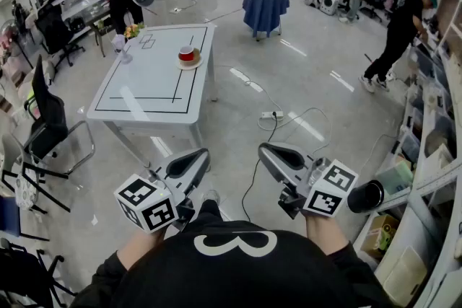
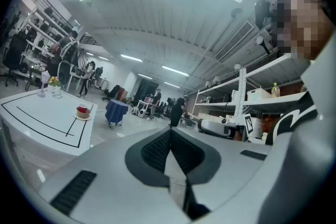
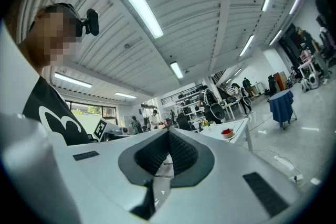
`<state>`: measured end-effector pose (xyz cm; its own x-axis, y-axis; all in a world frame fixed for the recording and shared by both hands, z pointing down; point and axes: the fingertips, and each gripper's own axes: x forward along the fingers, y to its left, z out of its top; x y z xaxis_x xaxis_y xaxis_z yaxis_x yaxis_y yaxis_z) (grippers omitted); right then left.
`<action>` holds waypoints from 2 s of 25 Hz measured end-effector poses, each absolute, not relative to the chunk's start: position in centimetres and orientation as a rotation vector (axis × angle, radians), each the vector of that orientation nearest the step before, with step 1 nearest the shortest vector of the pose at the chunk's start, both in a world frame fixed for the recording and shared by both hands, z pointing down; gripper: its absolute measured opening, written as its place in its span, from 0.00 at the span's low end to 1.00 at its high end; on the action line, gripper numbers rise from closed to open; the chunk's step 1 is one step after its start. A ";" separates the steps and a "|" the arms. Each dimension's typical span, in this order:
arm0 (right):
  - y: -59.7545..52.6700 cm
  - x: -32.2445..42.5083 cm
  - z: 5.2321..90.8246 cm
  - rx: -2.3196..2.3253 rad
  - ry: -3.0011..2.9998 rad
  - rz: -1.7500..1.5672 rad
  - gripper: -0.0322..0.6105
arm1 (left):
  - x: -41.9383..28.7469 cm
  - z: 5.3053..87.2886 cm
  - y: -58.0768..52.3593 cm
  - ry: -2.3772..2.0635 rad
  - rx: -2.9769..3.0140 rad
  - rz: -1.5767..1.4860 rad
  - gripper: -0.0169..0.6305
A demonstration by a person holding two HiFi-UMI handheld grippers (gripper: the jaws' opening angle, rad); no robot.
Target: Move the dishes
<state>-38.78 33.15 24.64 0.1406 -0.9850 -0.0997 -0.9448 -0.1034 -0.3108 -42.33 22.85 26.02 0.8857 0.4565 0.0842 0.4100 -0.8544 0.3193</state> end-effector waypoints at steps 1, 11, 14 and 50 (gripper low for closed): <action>33.1 -38.7 24.7 -2.126 1.869 -0.190 0.06 | -42.2 26.1 22.8 0.650 2.761 0.228 0.03; 32.5 -37.8 25.7 -2.168 1.849 -0.219 0.07 | -41.4 26.8 21.7 0.640 2.753 0.240 0.03; 32.1 -37.3 25.9 -2.189 1.841 -0.218 0.06 | -40.9 27.0 21.2 0.638 2.744 0.248 0.03; 10.4 -1.6 32.3 -2.160 1.879 -0.490 0.56 | -6.0 33.9 -1.7 0.426 2.624 0.369 0.03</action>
<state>-1.58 10.40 32.28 0.1185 -0.9883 0.0960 -0.9092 -0.1468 -0.3896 -5.96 -1.70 33.89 0.9164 0.3550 0.1850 0.2333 -0.8491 0.4739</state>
